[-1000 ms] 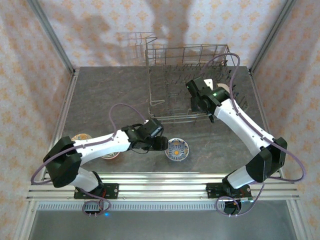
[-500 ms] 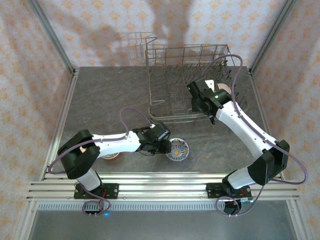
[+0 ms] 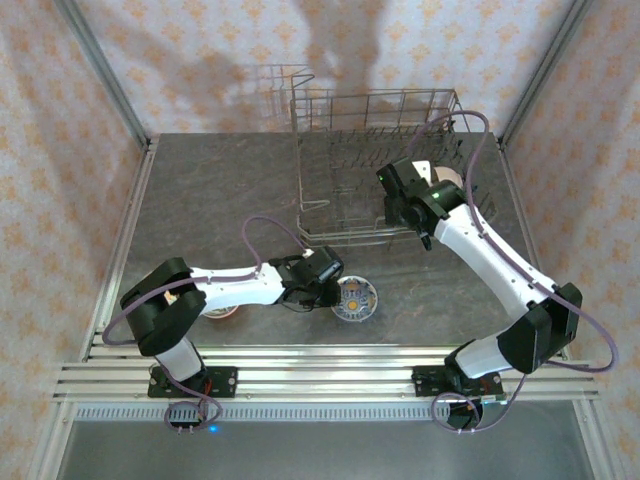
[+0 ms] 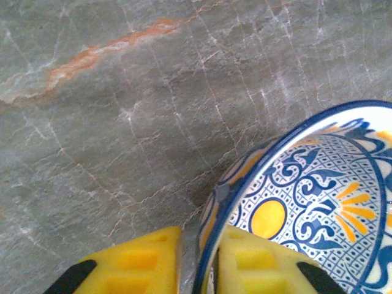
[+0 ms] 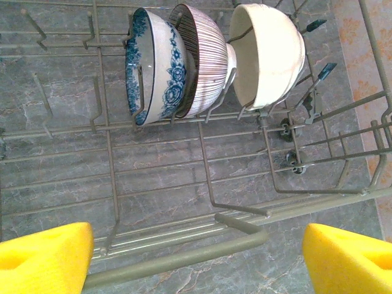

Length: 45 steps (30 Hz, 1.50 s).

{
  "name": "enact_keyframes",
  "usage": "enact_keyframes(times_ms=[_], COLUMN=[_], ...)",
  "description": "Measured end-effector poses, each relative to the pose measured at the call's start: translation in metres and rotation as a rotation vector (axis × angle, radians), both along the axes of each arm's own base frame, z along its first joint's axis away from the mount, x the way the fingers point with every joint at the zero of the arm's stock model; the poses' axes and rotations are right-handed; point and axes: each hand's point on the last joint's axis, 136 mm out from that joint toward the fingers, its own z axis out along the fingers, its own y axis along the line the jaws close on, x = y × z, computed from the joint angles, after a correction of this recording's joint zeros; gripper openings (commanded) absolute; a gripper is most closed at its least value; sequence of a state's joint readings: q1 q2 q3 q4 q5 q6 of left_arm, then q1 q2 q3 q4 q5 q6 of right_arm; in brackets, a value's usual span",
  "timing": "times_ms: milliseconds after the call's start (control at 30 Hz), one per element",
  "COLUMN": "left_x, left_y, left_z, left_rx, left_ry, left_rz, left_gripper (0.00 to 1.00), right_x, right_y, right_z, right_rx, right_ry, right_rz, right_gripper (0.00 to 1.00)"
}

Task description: Load the bowls into the dish rack

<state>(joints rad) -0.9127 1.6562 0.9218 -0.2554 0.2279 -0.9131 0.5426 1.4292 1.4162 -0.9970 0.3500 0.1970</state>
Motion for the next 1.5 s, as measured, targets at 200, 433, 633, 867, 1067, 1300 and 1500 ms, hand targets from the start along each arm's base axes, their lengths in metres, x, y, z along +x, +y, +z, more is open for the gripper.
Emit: enact_keyframes(times_ms=[200,433,633,867,1067,1300,1500], left_x=[0.001,-0.003,-0.006,0.002,0.008,0.038,0.069], left_y=[-0.002,0.023,0.05,0.103,0.131,0.114,0.093], left_z=[0.007,0.028,0.072,0.118,0.151,0.195,0.209], left_rx=[-0.007,0.072,0.079,0.089,0.125,0.136,0.156], left_ry=[-0.013,-0.06,-0.146,-0.238,-0.298,-0.375,-0.397], left_rz=[-0.003,-0.013,0.004,0.096,0.129,0.089,0.059], left_gripper=[0.04,0.0,0.0,0.0,0.0,0.0,0.0], right_x=[-0.001,-0.001,-0.005,-0.002,-0.001,-0.009,-0.023], right_y=[-0.001,0.004,0.016,0.032,0.049,0.086,0.118], right_z=[-0.001,-0.002,0.003,0.011,0.022,0.048,0.057], right_rx=[0.019,0.057,0.11,0.166,0.228,0.379,0.49], right_ry=[0.006,0.027,0.058,0.068,0.077,0.078,0.11], right_rz=[0.001,0.029,0.09,0.147,0.207,0.351,0.488], right_gripper=[0.87,0.87,0.86,0.81,0.75,0.68,0.63])
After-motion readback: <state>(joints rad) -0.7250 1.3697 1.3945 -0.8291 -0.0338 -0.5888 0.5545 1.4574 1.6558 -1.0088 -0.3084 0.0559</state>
